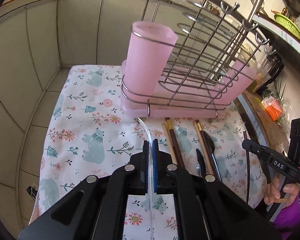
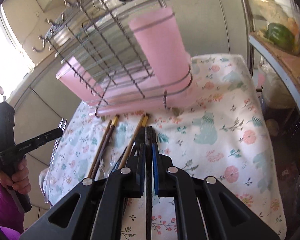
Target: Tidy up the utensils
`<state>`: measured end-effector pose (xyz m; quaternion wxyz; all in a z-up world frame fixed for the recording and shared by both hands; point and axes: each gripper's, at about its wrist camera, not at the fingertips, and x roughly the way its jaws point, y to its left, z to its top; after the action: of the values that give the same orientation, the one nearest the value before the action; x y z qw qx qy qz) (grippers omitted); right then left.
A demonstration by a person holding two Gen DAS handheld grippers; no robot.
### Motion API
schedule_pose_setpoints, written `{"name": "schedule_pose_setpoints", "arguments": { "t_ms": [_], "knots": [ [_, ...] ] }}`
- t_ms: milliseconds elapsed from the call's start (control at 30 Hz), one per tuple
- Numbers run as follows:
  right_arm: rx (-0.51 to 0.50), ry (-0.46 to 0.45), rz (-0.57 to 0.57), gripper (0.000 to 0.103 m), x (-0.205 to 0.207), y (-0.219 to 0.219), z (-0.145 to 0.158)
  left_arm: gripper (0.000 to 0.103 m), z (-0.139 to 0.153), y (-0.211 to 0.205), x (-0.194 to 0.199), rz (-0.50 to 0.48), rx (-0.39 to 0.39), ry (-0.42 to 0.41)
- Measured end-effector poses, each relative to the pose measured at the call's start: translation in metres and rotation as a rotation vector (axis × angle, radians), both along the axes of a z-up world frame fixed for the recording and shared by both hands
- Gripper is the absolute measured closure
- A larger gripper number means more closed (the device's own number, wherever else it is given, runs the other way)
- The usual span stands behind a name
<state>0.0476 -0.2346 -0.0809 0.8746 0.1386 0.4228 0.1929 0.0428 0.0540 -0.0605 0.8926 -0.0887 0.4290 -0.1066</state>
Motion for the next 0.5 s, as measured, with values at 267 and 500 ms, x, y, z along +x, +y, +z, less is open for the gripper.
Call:
{"name": "schedule_pose_setpoints", "arguments": {
  "t_ms": [267, 500],
  "knots": [
    [0.041, -0.147, -0.043, 0.097, -0.003, -0.012, 0.039, 0.100, 0.043, 0.012, -0.009, 0.031, -0.056, -0.179],
    [0.056, -0.336, -0.065, 0.097, 0.002, -0.021, 0.103, 0.101, 0.092, 0.022, -0.007, 0.071, -0.129, -0.353]
  ]
}}
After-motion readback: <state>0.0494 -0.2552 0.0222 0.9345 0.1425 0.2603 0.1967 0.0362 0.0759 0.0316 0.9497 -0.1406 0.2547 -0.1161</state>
